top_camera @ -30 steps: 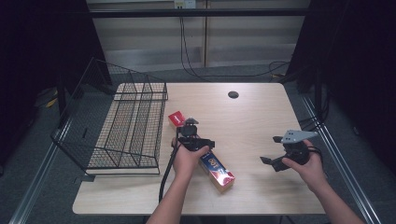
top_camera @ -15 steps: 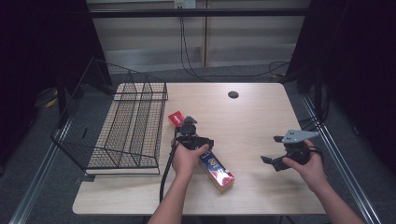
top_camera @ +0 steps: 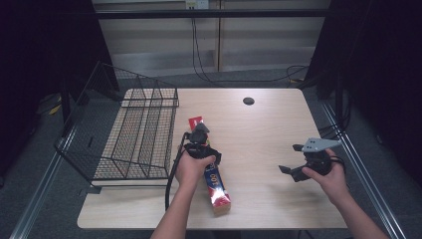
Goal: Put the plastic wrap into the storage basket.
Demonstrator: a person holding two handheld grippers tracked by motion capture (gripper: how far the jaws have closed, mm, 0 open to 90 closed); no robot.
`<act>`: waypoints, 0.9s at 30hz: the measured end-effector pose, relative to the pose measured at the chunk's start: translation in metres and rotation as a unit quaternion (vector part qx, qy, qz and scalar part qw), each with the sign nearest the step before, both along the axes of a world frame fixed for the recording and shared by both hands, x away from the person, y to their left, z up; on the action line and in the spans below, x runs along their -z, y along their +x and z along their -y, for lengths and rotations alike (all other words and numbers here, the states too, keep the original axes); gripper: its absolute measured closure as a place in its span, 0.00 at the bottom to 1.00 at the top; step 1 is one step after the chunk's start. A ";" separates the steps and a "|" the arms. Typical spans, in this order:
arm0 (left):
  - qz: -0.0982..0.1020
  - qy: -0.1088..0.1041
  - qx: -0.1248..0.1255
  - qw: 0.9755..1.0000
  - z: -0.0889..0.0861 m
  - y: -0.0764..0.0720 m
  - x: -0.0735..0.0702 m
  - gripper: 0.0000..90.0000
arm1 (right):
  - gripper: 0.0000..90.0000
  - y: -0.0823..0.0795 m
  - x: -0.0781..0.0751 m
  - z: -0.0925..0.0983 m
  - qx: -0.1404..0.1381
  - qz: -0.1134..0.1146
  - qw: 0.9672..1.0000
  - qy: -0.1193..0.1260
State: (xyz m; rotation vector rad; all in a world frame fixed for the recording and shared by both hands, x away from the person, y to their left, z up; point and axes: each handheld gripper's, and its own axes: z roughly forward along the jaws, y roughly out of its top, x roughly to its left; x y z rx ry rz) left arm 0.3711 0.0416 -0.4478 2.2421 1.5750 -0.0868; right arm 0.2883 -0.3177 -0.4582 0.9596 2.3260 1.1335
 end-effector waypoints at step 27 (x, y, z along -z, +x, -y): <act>-0.021 0.055 0.016 0.998 0.001 0.009 0.003 0.47 | 0.05 0.002 0.000 -0.001 0.001 0.002 1.000 0.003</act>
